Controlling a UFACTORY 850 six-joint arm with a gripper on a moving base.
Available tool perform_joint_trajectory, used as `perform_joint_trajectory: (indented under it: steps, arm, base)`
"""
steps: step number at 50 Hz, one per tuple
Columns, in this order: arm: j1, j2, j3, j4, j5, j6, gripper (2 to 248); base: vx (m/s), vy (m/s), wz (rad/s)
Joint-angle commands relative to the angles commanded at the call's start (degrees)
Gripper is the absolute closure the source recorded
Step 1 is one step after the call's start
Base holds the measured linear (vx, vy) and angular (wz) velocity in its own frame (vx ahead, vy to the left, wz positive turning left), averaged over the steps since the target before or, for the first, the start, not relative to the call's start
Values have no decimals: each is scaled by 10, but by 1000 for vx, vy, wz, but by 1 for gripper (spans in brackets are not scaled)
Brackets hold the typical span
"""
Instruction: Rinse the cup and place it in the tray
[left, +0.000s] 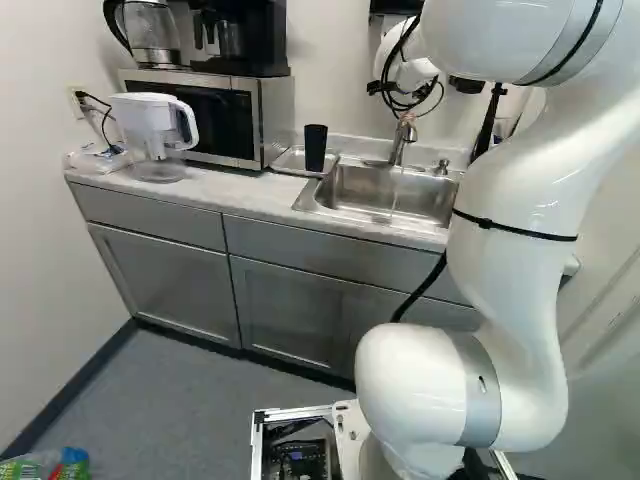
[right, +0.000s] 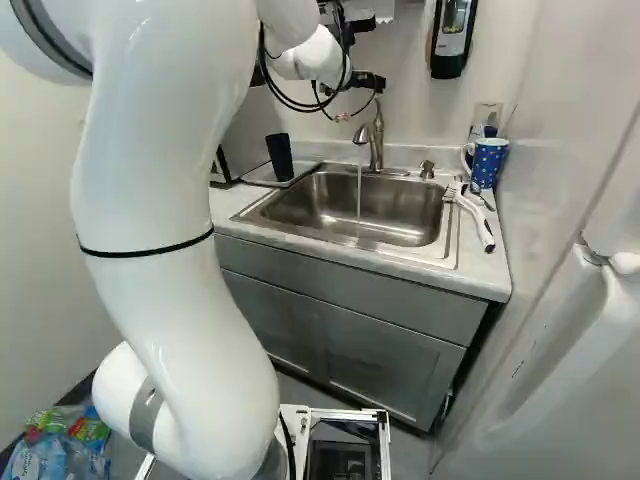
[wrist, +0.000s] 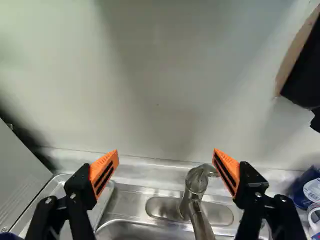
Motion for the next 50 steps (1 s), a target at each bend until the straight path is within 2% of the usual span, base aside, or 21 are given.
perform_joint_trajectory:
  steps: [19, 50]
  arm:
    - [0, 4, 4, 0, -27, 0, 3]
    - [8, 37, 41, 0, -72, 0, 3]
  base:
    - [0, 0, 0]
    - [0, 0, 0]
